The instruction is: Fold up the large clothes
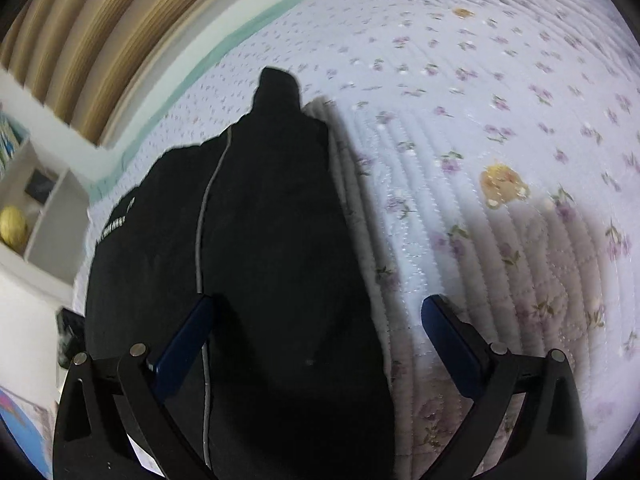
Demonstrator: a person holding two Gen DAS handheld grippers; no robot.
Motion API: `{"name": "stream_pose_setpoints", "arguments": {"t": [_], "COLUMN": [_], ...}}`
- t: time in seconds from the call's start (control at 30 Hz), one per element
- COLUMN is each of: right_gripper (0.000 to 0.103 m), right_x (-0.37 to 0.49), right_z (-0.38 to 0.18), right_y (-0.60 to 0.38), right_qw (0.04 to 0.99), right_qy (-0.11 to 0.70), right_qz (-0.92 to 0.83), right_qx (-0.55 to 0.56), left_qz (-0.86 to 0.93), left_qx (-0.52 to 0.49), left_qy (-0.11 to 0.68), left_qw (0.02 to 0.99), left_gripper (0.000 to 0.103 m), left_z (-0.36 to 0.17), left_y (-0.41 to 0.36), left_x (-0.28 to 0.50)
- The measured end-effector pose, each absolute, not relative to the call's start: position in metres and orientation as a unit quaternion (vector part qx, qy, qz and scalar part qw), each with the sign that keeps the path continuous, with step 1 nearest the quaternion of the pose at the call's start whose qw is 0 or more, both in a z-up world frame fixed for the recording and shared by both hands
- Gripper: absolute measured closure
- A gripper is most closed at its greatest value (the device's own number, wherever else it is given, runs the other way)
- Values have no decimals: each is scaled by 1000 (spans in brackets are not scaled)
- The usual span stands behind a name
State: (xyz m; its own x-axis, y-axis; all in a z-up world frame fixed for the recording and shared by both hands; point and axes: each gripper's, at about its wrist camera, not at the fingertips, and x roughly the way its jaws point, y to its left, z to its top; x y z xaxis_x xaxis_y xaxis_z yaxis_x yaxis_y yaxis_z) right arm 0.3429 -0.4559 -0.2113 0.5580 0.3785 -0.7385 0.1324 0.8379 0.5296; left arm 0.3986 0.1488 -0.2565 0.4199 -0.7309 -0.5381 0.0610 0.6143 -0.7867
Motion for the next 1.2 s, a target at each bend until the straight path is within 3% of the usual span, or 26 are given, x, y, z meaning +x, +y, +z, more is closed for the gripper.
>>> {"name": "stream_pose_setpoints", "arguments": {"t": [0.13,0.33,0.67,0.83,1.03,1.13,1.2], "right_gripper": [0,0,0,0,0,6,23], "right_x": [346,359,349,362,405,412,404], "right_z": [-203,-223,-221,-220,-228,-224,-218], "right_y": [-455,-474,-480,-458,-410,-399,-402], "right_qw": [819,794,802,807,794,809,821], "right_qy": [459,469,434,455,511,498,482], "right_qz": [155,171,198,211,229,217,210], "right_qx": [306,347,360,313,237,225,223], "left_qz": [-322,-295,-371,-370,-326,-303,-289], "left_qx": [-392,-404,-510,-454,-349,-329,-332], "left_qy": [431,502,412,439,532,527,515], "left_qw": [747,705,657,681,700,722,735], "left_gripper": [24,24,24,17,17,27,45], "left_z": [-236,-268,-279,-265,-257,-247,-241], "left_y": [158,156,180,160,115,108,111], "left_x": [389,414,403,409,437,436,427]}}
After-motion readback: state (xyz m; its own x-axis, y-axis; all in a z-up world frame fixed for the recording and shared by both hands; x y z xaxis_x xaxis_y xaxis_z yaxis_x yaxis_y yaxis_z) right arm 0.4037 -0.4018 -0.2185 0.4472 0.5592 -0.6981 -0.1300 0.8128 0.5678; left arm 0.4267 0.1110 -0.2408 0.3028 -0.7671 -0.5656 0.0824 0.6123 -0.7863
